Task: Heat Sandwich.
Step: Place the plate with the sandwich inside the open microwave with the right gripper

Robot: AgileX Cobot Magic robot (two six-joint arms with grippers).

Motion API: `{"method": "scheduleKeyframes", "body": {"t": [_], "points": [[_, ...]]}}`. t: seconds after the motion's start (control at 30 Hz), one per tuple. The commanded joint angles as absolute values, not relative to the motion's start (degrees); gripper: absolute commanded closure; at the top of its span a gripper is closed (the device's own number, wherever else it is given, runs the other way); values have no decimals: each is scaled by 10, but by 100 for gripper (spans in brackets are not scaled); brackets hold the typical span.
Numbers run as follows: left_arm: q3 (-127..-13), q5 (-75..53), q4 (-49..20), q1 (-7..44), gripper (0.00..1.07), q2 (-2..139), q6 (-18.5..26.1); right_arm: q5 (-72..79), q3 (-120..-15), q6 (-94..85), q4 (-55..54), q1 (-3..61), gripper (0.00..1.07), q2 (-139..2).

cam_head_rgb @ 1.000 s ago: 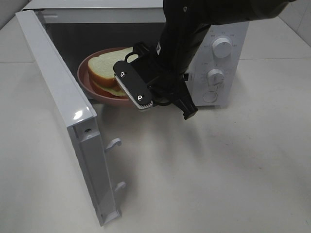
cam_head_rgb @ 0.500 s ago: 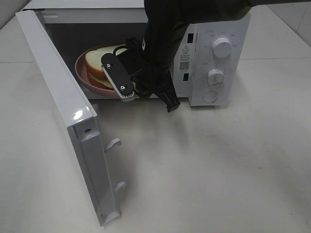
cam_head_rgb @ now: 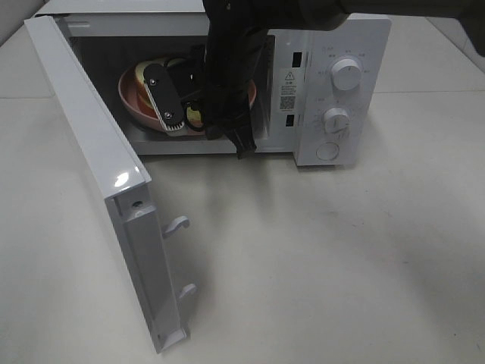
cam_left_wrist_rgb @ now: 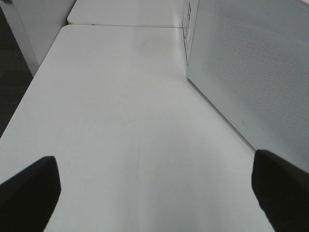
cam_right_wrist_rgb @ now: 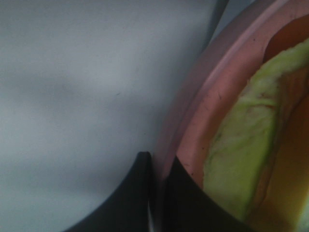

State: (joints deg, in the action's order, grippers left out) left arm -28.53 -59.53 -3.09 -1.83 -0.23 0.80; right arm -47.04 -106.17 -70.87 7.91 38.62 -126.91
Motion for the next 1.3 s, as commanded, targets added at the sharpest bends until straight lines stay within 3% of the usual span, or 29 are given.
{"method": "scheduleKeyframes", "body": {"t": [0.03, 0.93, 1.17, 1.3], "points": [[-284, -592, -36, -20, 5, -19, 7, -463, -1101, -682, 88, 388, 106, -1285], [-284, -592, -36, -20, 5, -19, 7, -438, -1156, -676, 87, 374, 103, -1357], [-284, -592, -36, -20, 5, -19, 7, -437, -1157, -647, 89, 373, 96, -1357], [-284, -592, -36, -20, 5, -19, 7, -429, -1157, -639, 91, 373, 85, -1357]]}}
